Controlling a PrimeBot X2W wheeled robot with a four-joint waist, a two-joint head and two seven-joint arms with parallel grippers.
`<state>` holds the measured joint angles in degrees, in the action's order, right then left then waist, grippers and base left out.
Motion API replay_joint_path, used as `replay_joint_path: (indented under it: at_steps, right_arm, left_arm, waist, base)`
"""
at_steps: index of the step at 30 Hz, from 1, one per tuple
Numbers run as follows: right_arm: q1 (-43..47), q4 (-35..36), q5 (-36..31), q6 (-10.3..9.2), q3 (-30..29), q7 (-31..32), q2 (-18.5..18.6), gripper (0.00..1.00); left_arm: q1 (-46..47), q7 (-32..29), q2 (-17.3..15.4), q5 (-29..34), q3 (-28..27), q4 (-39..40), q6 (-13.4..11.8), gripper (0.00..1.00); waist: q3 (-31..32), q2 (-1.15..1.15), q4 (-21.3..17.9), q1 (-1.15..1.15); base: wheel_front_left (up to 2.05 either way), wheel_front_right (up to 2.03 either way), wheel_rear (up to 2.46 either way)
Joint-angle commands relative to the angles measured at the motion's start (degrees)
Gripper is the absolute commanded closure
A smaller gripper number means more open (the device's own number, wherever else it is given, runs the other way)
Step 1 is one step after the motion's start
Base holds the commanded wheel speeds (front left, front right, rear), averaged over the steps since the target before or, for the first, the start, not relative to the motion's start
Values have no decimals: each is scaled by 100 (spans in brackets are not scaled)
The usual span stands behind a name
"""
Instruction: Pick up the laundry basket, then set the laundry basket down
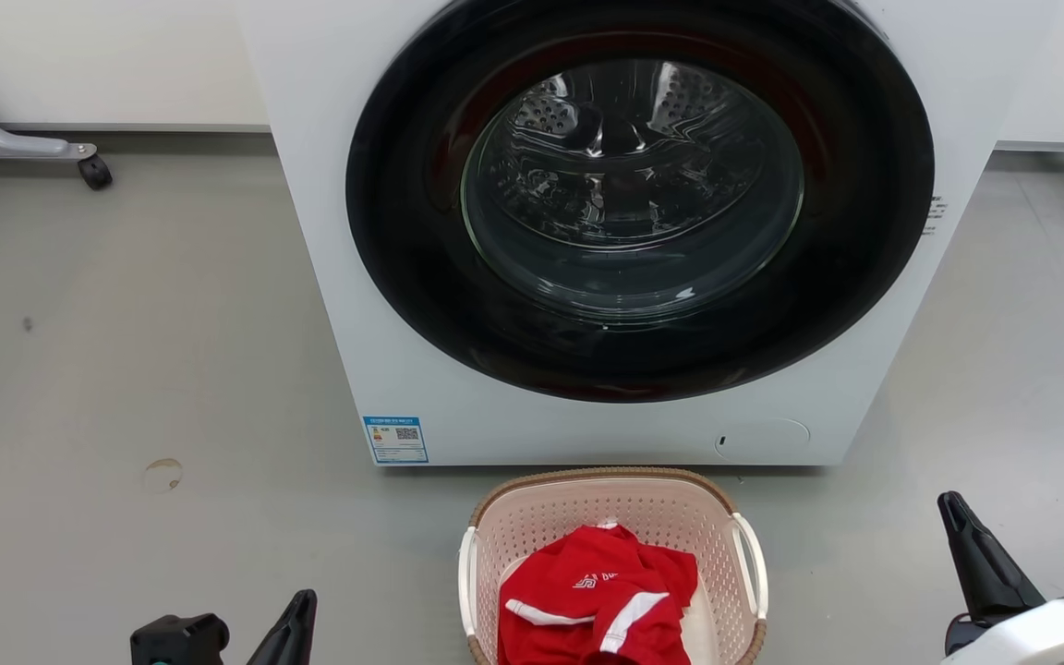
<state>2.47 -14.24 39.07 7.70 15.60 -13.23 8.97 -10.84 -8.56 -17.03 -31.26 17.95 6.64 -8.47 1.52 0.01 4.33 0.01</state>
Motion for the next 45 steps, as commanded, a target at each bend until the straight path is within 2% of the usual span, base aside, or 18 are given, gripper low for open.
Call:
replay_joint_path:
  at_steps: [1,45]
  right_arm:
    - [-238,111,132,-4,-110,49,126,100]
    - [-477,75,2150,-10,-860,741,-116,100]
  left_arm:
    - [196,42,-28,-137,-131,97,62,100]
    - [778,166,466,-2472,-938,-752,656,100]
  waist:
    - [-3,-1,-5,-1]
    - [-67,-1,-168,-1]
  base:
    - [0,0,0]
    - [0,0,0]
